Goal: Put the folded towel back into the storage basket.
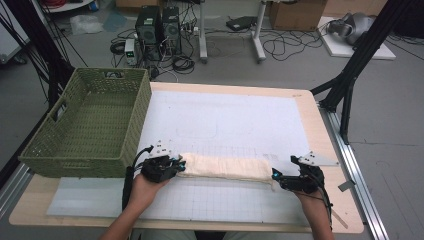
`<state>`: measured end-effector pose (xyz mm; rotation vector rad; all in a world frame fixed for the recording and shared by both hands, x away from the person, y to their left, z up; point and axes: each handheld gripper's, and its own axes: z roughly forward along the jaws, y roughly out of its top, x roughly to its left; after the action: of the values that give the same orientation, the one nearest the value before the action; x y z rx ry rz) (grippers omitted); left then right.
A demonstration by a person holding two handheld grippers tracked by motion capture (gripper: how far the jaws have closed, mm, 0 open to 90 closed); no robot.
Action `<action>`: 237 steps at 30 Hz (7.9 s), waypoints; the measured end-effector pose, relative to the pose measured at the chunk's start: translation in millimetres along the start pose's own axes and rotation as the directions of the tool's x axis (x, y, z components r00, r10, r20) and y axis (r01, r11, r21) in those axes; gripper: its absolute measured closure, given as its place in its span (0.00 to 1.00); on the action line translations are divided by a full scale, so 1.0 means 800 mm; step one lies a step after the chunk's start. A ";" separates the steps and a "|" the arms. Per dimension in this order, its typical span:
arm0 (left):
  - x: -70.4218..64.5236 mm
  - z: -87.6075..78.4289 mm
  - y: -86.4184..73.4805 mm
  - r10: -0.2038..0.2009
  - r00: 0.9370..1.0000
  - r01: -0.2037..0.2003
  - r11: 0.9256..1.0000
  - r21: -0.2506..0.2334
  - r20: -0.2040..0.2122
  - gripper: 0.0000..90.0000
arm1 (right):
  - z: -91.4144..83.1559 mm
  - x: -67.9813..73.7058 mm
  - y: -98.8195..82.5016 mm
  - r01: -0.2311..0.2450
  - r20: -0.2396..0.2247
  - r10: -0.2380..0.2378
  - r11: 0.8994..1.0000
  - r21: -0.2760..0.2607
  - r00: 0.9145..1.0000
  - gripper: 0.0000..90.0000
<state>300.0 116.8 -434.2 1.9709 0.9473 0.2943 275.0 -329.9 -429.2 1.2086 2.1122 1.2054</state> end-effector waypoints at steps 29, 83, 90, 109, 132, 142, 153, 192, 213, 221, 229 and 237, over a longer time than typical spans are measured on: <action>0.004 0.002 -0.002 0.006 1.000 -0.006 1.000 0.003 -0.005 0.90 | 0.042 0.037 -0.001 -0.010 -0.111 0.032 0.982 0.191 0.993 0.64; 0.022 -0.101 0.057 0.014 0.999 -0.027 0.941 -0.337 -0.041 0.90 | 0.021 0.040 0.119 0.094 -0.129 -0.124 0.972 -0.216 0.984 0.89; 0.031 -0.131 0.062 0.012 0.996 -0.041 0.932 -0.361 -0.083 0.91 | 0.042 0.051 0.160 0.124 -0.131 -0.161 0.960 -0.253 0.978 0.89; 0.061 -0.189 0.047 -0.025 0.984 -0.049 0.912 -0.406 -0.176 0.91 | 0.109 0.096 0.239 0.164 -0.175 -0.211 0.954 -0.249 0.962 0.89; 0.087 -0.240 0.021 -0.059 0.963 -0.061 0.904 -0.422 -0.264 0.91 | 0.182 0.159 0.326 0.245 -0.195 -0.296 0.937 -0.251 0.935 0.89; 0.096 -0.259 0.007 -0.081 0.948 -0.062 0.901 -0.430 -0.308 0.90 | 0.216 0.195 0.356 0.242 -0.219 -0.302 0.934 -0.262 0.928 0.89; 0.109 -0.278 -0.008 -0.108 0.928 -0.061 0.899 -0.433 -0.356 0.91 | 0.256 0.236 0.388 0.254 -0.241 -0.316 0.932 -0.257 0.918 0.89; 0.153 -0.306 -0.044 -0.183 0.853 -0.044 0.908 -0.416 -0.489 0.90 | 0.362 0.344 0.428 0.294 -0.260 -0.344 0.932 -0.211 0.902 0.89; 0.181 -0.301 -0.038 -0.200 0.821 -0.004 0.935 -0.356 -0.535 0.68 | 0.390 0.350 0.425 0.283 -0.247 -0.318 0.944 -0.168 0.915 0.62; 0.168 -0.323 -0.033 -0.192 0.821 -0.054 0.911 -0.408 -0.538 0.45 | 0.370 0.333 0.426 0.290 -0.238 -0.328 0.939 -0.183 0.914 0.53; 0.161 -0.306 -0.031 -0.204 0.867 -0.026 0.894 -0.448 -0.456 0.40 | 0.331 0.297 0.412 0.265 -0.271 -0.319 0.939 -0.218 0.908 0.42; 0.151 -0.279 -0.019 -0.220 0.911 0.029 0.877 -0.479 -0.348 0.20 | 0.295 0.257 0.378 0.258 -0.289 -0.311 0.944 -0.206 0.906 0.26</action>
<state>254.9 348.1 -339.2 1.4188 1.1303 0.7920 474.8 30.4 -288.4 0.6348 2.2620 1.4769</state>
